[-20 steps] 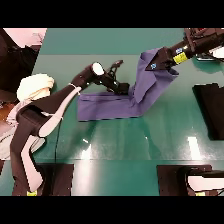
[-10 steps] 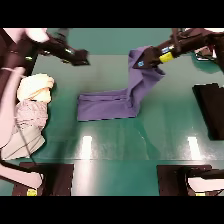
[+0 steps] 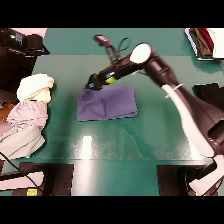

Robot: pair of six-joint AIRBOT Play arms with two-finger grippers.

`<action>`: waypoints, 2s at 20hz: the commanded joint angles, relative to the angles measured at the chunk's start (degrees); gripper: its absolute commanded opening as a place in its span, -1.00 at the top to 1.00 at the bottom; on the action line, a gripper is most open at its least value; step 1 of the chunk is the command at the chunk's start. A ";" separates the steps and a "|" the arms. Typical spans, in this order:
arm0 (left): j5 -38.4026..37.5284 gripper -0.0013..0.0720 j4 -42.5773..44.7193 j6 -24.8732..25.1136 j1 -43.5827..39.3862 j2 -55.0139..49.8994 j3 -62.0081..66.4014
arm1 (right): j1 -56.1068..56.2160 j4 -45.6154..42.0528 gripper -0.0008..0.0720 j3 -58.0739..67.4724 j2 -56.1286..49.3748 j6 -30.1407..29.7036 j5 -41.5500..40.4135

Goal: Fold the shirts.

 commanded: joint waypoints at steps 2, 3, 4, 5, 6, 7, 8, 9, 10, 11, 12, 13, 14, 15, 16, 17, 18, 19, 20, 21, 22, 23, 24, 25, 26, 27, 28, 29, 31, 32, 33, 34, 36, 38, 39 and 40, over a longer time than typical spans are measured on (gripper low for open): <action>-2.91 0.90 0.31 0.04 0.57 0.76 0.00 | 3.39 -5.90 -0.42 5.03 -1.99 -3.37 2.54; -3.06 0.90 0.26 0.04 0.57 0.76 0.00 | 1.86 -9.03 -0.42 2.16 0.42 -2.91 4.74; -3.19 0.90 0.28 0.02 0.57 0.76 0.00 | -0.11 -11.56 -0.42 -1.20 2.67 -1.90 6.45; -3.23 0.90 0.22 0.00 0.57 0.70 0.00 | -2.80 -13.42 -0.42 -5.35 5.14 -0.42 7.85; -3.37 0.90 -0.20 -0.02 0.57 0.70 -0.02 | -5.68 -13.70 -0.42 -9.70 7.32 0.33 8.46; -3.37 0.90 -0.83 -0.02 0.57 0.70 -0.09 | -9.03 -13.68 -0.42 -14.80 9.66 1.05 8.28; -3.39 0.90 -1.81 -0.02 0.39 0.70 -0.66 | -12.02 -13.68 -0.42 -19.50 11.67 1.29 7.78; -3.45 0.90 -3.65 0.04 0.00 0.70 -2.03 | -15.21 -13.55 -0.42 -24.20 13.42 1.68 7.23; -3.61 0.89 -5.03 0.31 -0.50 0.70 -4.42 | -18.14 -12.63 -0.42 -28.09 14.75 1.81 7.02; -3.43 0.39 -5.68 1.70 -1.33 0.70 -7.41 | -20.98 -11.52 -0.42 -31.71 16.00 1.81 7.06; -2.82 -0.33 -5.62 2.05 -2.47 0.68 -11.23 | -23.50 -9.62 -0.42 -34.60 17.00 1.84 7.06; -1.20 -0.53 -5.62 2.08 -3.80 0.46 -15.93 | -26.12 -7.06 -0.42 -37.09 17.90 1.81 7.08; 1.57 -0.51 -5.62 2.21 -5.14 0.24 -20.61 | -28.09 -4.50 -0.42 -39.12 18.64 1.81 6.88; 5.07 -0.51 -5.64 3.19 -6.56 -0.28 -25.53 | -30.10 -1.97 -0.42 -41.11 19.50 1.77 6.45; 8.57 -0.51 -5.66 4.04 -7.72 -1.25 -29.66 | -31.52 -0.31 -0.42 -42.53 20.24 1.77 6.14; 10.91 -0.51 -5.77 4.07 -8.50 -2.56 -32.30 | -32.54 0.59 -0.42 -43.74 21.05 1.77 6.05; 12.31 -0.51 -5.97 4.04 -9.03 -4.09 -33.81 | -33.20 0.70 -0.42 -44.70 21.86 1.75 5.90; 12.31 -0.51 -7.21 4.09 -9.29 -5.84 -34.51 | -33.48 0.68 -0.42 -45.66 22.80 1.73 5.81; 11.93 -0.51 -8.81 4.11 -9.55 -7.19 -34.60 | -33.62 0.33 -0.42 -46.42 23.56 1.70 5.42; 11.13 -0.51 -10.45 4.83 -9.90 -8.37 -34.60 | -33.73 0.24 -0.42 -46.95 24.22 1.68 4.92; 10.14 -0.51 -11.39 6.23 -10.16 -8.92 -34.60 | -33.73 0.20 -0.42 -46.99 24.59 1.68 4.66; 10.14 -0.51 -11.10 6.56 -10.38 -9.05 -34.60 | -33.73 0.26 -0.42 -46.99 24.87 1.68 4.09; 10.14 -0.51 -11.13 6.64 -10.36 -9.03 -34.56 | -33.73 0.24 -0.42 -46.99 24.90 1.70 2.97; 9.62 -0.51 -10.93 6.62 -10.03 -9.03 -34.10 | -33.88 0.15 -0.42 -46.99 24.76 1.73 1.53; 8.70 -0.51 -10.80 6.60 -9.64 -8.98 -33.22 | -34.32 0.35 -0.42 -46.99 24.13 1.75 0.76; 7.43 -0.51 -10.91 6.51 -9.03 -8.98 -31.63 | -34.84 0.35 -0.42 -46.99 23.06 1.75 0.81; 5.84 -0.51 -10.91 6.38 -8.41 -8.98 -29.73 | -34.97 0.44 -0.43 -46.99 21.53 1.79 1.09; 3.98 -0.51 -10.84 5.95 -7.93 -8.98 -27.28 | -34.97 0.59 -0.68 -46.99 19.67 1.79 1.09; 0.81 -0.35 -10.84 5.95 -7.45 -8.96 -22.18 | -34.69 4.11 -0.96 -46.88 15.54 1.70 0.81; 0.22 0.17 -10.69 5.99 -7.37 -8.66 -19.85 | -34.38 6.69 -0.96 -46.36 13.05 1.46 0.66; 0.68 0.29 -10.69 5.97 -7.37 -8.07 -18.14 | -33.83 8.85 -0.96 -45.55 10.75 1.03 0.59; 1.25 0.29 -10.69 5.97 -7.37 -7.41 -16.59 | -33.18 10.88 -0.96 -44.50 8.52 0.35 0.52; 2.38 0.30 -10.69 5.97 -7.37 -5.86 -14.99 | -30.62 14.64 -0.95 -41.22 3.91 -0.85 0.63; 3.43 0.87 -10.71 6.27 -7.37 -4.57 -14.86 | -26.99 16.85 -0.93 -36.74 -0.17 -0.87 1.16; 3.26 0.87 -10.93 6.67 -7.37 -4.20 -14.86 | -25.09 17.38 -0.92 -34.51 -1.95 -0.87 1.33; 2.82 0.87 -10.93 6.64 -7.37 -4.22 -14.86 | -23.02 17.33 -0.90 -32.22 -3.61 -0.87 1.42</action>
